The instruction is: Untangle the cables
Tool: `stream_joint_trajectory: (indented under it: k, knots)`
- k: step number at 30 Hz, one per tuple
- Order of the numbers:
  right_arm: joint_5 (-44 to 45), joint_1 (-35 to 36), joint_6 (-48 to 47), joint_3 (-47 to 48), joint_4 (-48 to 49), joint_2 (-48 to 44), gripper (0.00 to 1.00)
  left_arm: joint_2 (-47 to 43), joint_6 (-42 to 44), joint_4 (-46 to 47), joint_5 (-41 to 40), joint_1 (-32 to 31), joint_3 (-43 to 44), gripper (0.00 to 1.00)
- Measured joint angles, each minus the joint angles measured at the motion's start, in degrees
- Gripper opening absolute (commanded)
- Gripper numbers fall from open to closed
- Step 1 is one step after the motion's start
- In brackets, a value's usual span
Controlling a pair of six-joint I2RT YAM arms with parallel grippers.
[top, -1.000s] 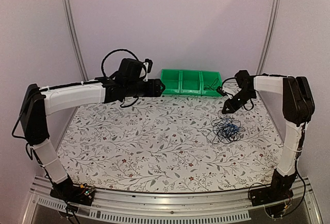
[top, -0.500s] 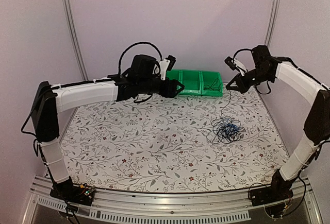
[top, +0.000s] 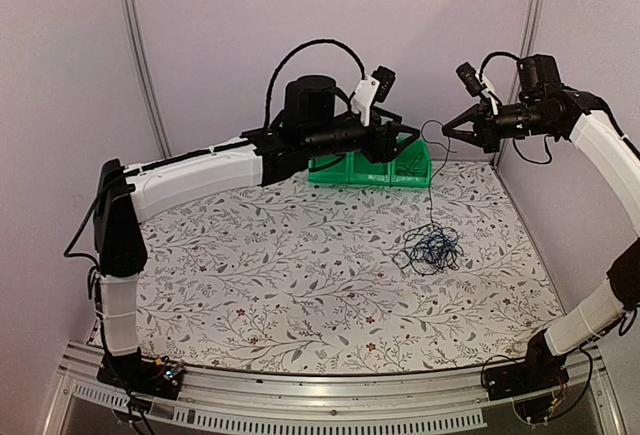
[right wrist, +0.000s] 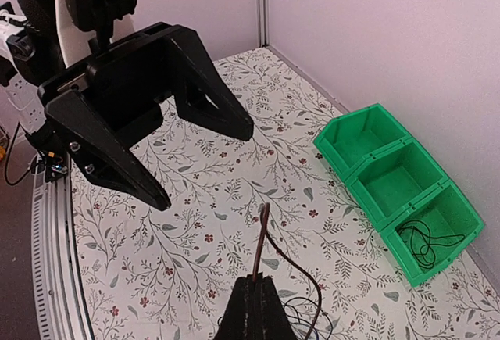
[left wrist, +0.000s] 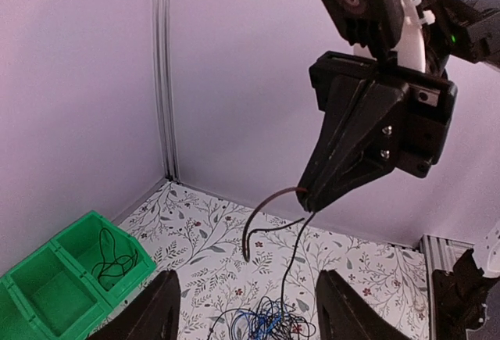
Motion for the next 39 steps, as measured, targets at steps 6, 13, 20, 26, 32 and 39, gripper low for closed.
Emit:
stream_joint_trajectory:
  k: [6, 13, 20, 26, 32, 39]
  knots:
    - [-2.1, 0.9, 0.1, 0.6, -0.4, 0.4, 0.0, 2.7, 1.5, 0.4, -0.1, -0.4, 4.3, 0.51]
    - [-3.6, 1.1, 1.3, 0.6, -0.4, 0.4, 0.0, 4.4, 2.6, 0.4, 0.9, -0.5, 5.3, 0.31]
    - [-5.0, 2.1, 1.9, 0.6, 0.0, 1.2, 0.0, 6.4, 3.1, -0.6, 0.8, -0.7, 8.2, 0.05]
    - [-5.2, 2.2, 3.1, -1.4, 4.3, 1.6, 0.43, 6.7, 3.5, -1.2, -1.4, -0.9, 11.1, 0.0]
    - [-2.8, 2.2, 8.5, -20.3, 18.1, 0.5, 0.55, 6.3, 2.3, -1.9, -6.9, -1.0, 11.5, 0.0]
    - [-0.4, 2.2, 12.8, -26.6, 25.7, 12.1, 0.16, 0.4, 0.6, -3.4, -12.5, -1.0, 10.3, 0.0]
